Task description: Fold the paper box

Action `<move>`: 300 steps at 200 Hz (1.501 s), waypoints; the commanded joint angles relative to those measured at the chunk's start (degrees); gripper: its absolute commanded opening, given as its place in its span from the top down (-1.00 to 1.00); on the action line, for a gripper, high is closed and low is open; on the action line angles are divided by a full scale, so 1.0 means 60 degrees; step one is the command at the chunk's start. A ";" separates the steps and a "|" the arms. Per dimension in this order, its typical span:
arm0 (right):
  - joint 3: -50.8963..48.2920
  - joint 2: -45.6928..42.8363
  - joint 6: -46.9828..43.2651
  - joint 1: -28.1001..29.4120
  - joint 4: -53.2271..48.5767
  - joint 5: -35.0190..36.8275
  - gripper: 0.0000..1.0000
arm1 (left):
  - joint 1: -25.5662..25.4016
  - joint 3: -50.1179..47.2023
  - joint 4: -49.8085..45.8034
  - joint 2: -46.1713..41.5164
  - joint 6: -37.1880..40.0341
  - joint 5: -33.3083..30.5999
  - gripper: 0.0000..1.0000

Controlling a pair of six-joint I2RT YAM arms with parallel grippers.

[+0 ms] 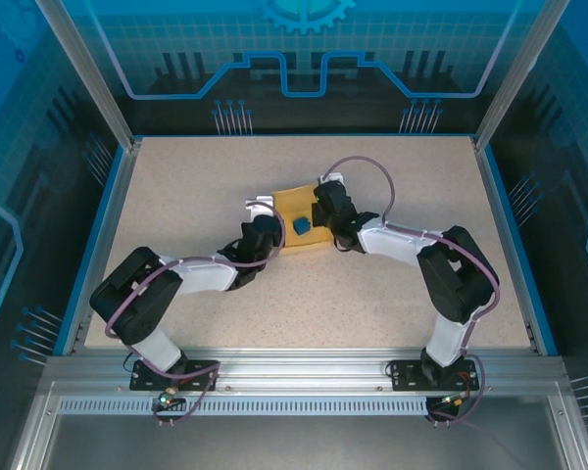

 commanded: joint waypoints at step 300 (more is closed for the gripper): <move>-0.3925 -0.1277 0.0004 0.1129 0.3758 0.1255 1.00 | -0.1580 -0.1892 0.2432 0.0089 0.1210 -0.1333 0.61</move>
